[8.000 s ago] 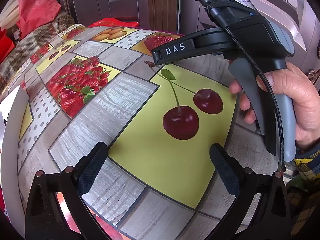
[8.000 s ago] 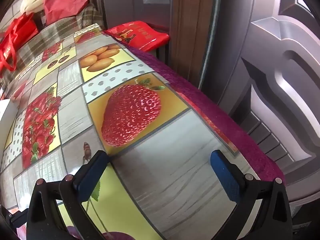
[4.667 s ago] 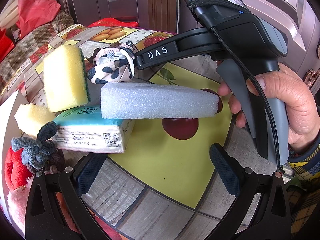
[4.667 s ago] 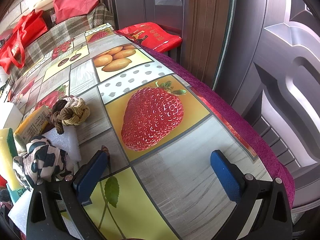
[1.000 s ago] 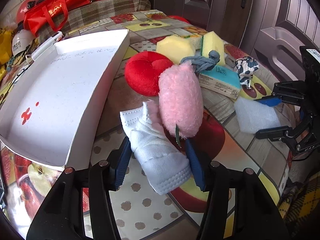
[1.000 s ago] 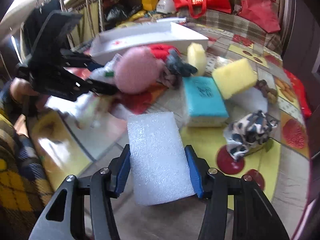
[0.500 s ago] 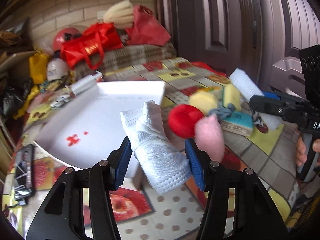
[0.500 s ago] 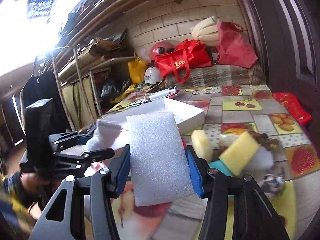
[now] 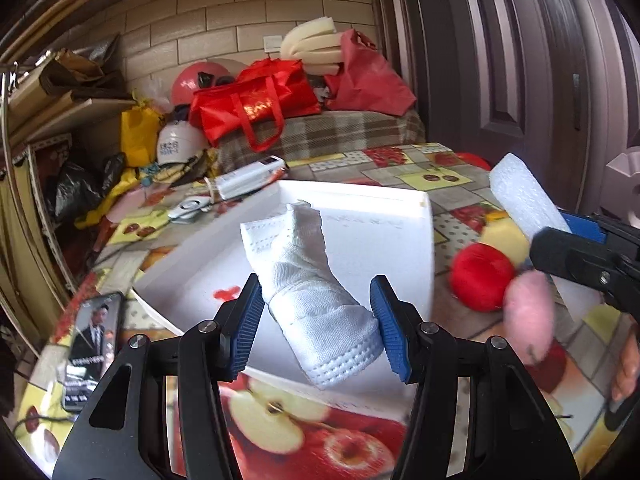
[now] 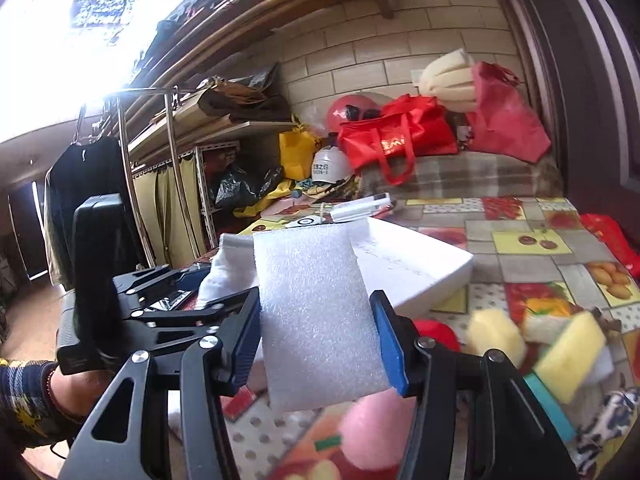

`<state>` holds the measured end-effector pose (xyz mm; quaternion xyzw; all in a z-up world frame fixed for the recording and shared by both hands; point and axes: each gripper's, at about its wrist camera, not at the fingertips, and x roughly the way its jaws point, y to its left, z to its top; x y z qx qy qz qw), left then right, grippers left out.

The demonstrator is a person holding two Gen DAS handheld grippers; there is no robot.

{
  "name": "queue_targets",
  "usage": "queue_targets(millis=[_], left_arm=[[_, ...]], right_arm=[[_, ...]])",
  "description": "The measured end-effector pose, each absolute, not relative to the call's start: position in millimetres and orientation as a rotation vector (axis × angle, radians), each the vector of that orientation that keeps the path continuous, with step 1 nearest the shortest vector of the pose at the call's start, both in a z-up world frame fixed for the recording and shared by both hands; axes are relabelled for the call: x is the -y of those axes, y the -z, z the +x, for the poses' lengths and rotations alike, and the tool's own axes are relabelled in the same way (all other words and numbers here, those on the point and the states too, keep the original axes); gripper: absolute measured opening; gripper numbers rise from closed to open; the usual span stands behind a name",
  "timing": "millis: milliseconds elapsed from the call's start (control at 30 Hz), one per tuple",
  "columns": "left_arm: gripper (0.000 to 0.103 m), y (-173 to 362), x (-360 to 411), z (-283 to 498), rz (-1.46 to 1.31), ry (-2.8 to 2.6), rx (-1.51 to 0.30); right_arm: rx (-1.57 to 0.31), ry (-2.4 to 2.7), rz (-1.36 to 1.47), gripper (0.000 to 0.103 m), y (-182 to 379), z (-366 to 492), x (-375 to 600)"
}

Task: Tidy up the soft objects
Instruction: 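Carry the mask into the white tray and open left tool while right tool carries foam, then lower the white foam sheet into the tray and open the right tool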

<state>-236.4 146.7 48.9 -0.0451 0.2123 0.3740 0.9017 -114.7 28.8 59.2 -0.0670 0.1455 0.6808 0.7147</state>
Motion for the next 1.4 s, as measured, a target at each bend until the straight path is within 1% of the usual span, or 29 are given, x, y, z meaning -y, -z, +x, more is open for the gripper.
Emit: queue_targets(millis=[267,467,633,767,867,900,933,967,1000,1033,1067,1100,1133,1167,1300,1333,1400], left_arm=[[0.055,-50,-187,-235,-0.093,-0.850,-0.401],[0.055,-50,-217,-223,-0.069,-0.897,-0.414],[0.055,-51,-240,-212,-0.067,-0.943,-0.411],[0.055,-49,-256,-212,-0.125,-0.961,-0.425],[0.056,-47,-265,-216,-0.181,-0.952,-0.430],[0.057,-47,-267,-217,-0.194,-0.947,-0.435],[0.059,-46,-268,-214,-0.200,-0.943,-0.444],[0.059,-45,-270,-212,-0.206,-0.939,-0.461],[0.059,-44,-272,-209,-0.208,-0.934,-0.478],[0.062,-43,-273,-205,-0.205,-0.933,-0.498],[0.075,-42,-273,-203,-0.200,-0.933,-0.507],[0.082,-42,-271,-202,-0.192,-0.937,-0.508],[0.090,-43,-270,-202,-0.185,-0.942,-0.504],[0.093,-44,-269,-202,-0.178,-0.946,-0.498],[0.094,-47,-267,-208,-0.179,-0.976,-0.472],[0.102,-47,-267,-210,-0.182,-0.986,-0.459],[0.103,-50,-266,-216,-0.188,-1.006,-0.429]], right_arm=[[-0.389,-1.475,-0.185,0.053,-47,-130,-82],[-0.309,-1.387,-0.192,0.053,-49,-126,-110],[-0.334,-1.317,-0.192,0.054,-50,-115,-133],[-0.346,-1.281,-0.178,0.055,-51,-107,-142],[-0.422,-1.278,-0.174,0.055,-48,-94,-152],[-0.451,-1.280,-0.183,0.062,-46,-91,-157],[-0.481,-1.276,-0.195,0.080,-44,-88,-161],[-0.506,-1.264,-0.200,0.087,-42,-85,-163],[-0.512,-1.255,-0.196,0.090,-42,-84,-163],[-0.513,-1.253,-0.190,0.092,-42,-84,-161],[-0.512,-1.254,-0.187,0.096,-41,-84,-160],[-0.507,-1.254,-0.183,0.103,-42,-85,-159],[-0.500,-1.254,-0.179,0.103,-42,-86,-157],[-0.494,-1.253,-0.176,0.103,-43,-86,-157],[-0.472,-1.248,-0.174,0.103,-45,-89,-155],[-0.466,-1.247,-0.172,0.103,-47,-89,-156],[-0.435,-1.251,-0.157,0.103,-50,-92,-152]])
